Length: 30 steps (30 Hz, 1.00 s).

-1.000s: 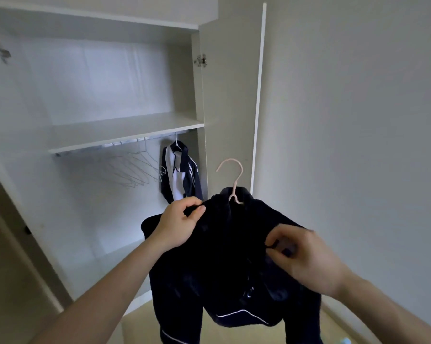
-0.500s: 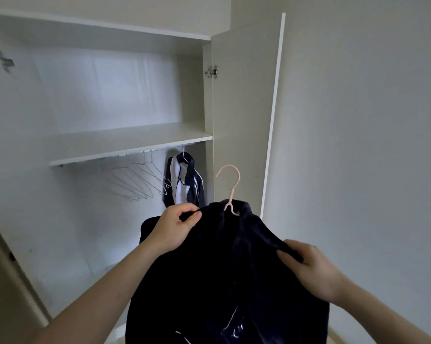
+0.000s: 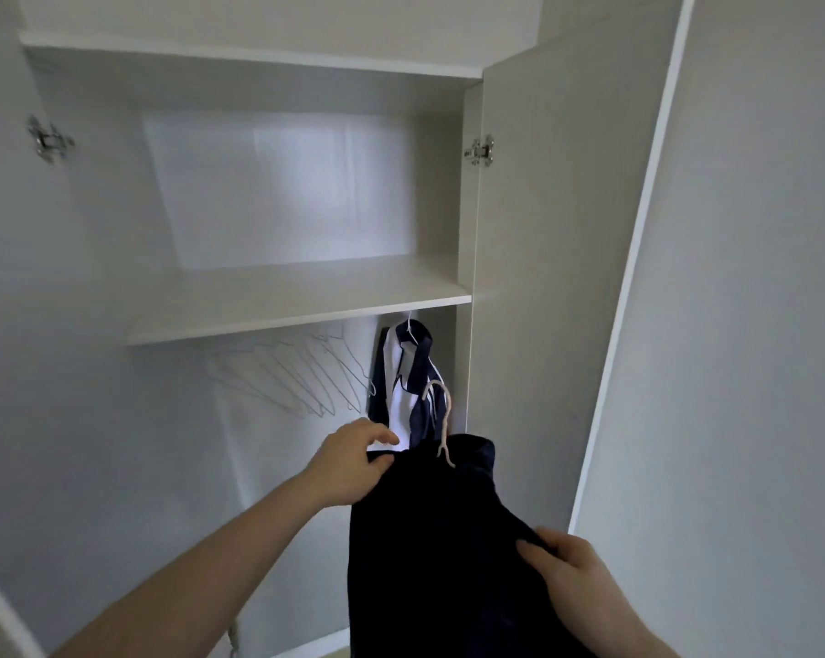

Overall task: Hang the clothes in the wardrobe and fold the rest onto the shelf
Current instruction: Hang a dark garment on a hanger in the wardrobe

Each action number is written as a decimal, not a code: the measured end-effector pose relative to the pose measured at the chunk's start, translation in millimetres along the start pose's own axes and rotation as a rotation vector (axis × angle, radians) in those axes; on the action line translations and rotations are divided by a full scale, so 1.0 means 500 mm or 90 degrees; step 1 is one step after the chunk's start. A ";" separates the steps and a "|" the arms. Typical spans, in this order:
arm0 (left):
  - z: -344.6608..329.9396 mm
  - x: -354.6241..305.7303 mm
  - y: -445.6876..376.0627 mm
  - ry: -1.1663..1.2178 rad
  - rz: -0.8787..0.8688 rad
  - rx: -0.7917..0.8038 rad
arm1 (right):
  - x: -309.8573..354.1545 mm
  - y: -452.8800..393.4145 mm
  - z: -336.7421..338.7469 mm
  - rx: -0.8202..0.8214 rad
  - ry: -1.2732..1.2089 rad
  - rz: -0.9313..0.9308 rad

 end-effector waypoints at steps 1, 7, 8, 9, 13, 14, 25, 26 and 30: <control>0.011 0.015 -0.017 -0.003 0.009 -0.008 | 0.004 -0.031 0.002 0.000 -0.008 0.008; 0.087 0.103 -0.089 0.003 0.050 -0.047 | 0.037 -0.212 -0.010 0.012 -0.043 0.017; 0.103 0.118 -0.104 0.004 0.056 -0.053 | 0.045 -0.242 -0.012 0.007 -0.051 0.021; 0.123 0.131 -0.121 0.002 0.058 -0.062 | 0.051 -0.273 -0.013 -0.001 -0.054 0.018; 0.205 0.187 -0.208 -0.005 0.047 -0.091 | 0.073 -0.395 -0.026 -0.023 -0.072 0.002; 0.224 0.203 -0.233 -0.011 0.042 -0.096 | 0.078 -0.422 -0.031 -0.034 -0.083 0.000; 0.399 0.348 -0.445 -0.109 0.011 -0.132 | 0.115 -0.667 -0.074 -0.139 -0.067 -0.043; 0.403 0.364 -0.458 -0.109 0.028 -0.121 | 0.118 -0.684 -0.077 -0.145 -0.054 -0.046; 0.416 0.424 -0.506 -0.078 0.098 -0.095 | 0.135 -0.738 -0.081 -0.173 -0.015 -0.038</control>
Point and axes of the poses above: each hand's wrist, its own y-axis away from the middle knuckle, its own z-axis out of the back of the hand, x = y × z, the point moved 7 cm from there along -y, towards the middle knuckle, and after that the axes turned 9 degrees about x, right-handed, at the moved point
